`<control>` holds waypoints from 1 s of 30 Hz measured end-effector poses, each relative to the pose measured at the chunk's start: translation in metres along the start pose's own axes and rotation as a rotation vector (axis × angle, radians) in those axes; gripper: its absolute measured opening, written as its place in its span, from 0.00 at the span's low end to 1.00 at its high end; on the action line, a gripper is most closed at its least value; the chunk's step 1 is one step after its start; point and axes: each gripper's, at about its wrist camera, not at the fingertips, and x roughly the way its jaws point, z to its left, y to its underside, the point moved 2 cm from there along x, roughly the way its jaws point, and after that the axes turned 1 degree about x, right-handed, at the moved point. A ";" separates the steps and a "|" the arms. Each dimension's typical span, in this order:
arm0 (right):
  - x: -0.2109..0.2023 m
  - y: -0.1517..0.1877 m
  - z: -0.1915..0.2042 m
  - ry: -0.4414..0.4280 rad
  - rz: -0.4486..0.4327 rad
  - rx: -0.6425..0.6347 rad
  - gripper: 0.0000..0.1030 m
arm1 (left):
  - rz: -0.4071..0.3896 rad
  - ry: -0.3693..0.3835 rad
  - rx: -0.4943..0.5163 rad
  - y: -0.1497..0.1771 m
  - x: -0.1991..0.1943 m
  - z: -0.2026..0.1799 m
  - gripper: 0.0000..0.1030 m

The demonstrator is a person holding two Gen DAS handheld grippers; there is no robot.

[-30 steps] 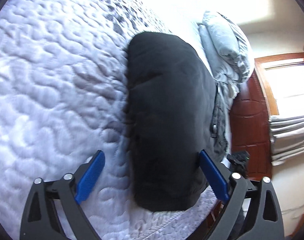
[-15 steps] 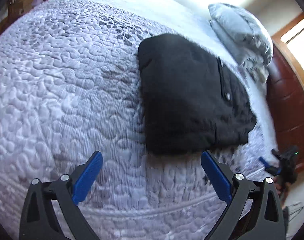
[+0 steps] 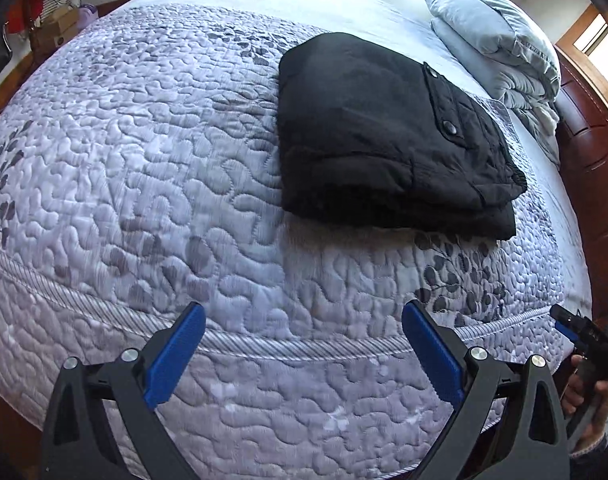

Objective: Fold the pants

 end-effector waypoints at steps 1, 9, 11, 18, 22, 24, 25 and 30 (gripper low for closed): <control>-0.002 0.001 0.010 0.007 -0.001 -0.020 0.96 | 0.002 -0.009 -0.005 0.001 -0.001 -0.004 0.96; -0.035 0.007 0.080 0.079 -0.074 -0.176 0.97 | -0.067 -0.048 0.027 0.000 -0.031 -0.031 0.96; -0.045 0.006 0.088 0.078 -0.077 -0.168 0.97 | -0.098 -0.055 0.038 0.000 -0.045 -0.036 0.96; -0.069 0.010 0.108 0.171 -0.107 -0.203 0.97 | -0.179 -0.129 0.113 0.002 -0.083 -0.055 0.96; -0.076 0.012 0.112 0.163 -0.123 -0.200 0.97 | -0.207 -0.142 0.143 0.004 -0.096 -0.063 0.96; -0.078 0.012 0.114 0.154 -0.119 -0.196 0.97 | -0.215 -0.135 0.145 0.004 -0.100 -0.066 0.96; -0.078 0.013 0.114 0.153 -0.119 -0.192 0.97 | -0.214 -0.129 0.146 0.004 -0.102 -0.068 0.96; -0.078 0.014 0.118 0.141 -0.103 -0.178 0.97 | -0.218 -0.101 0.153 0.004 -0.111 -0.076 0.96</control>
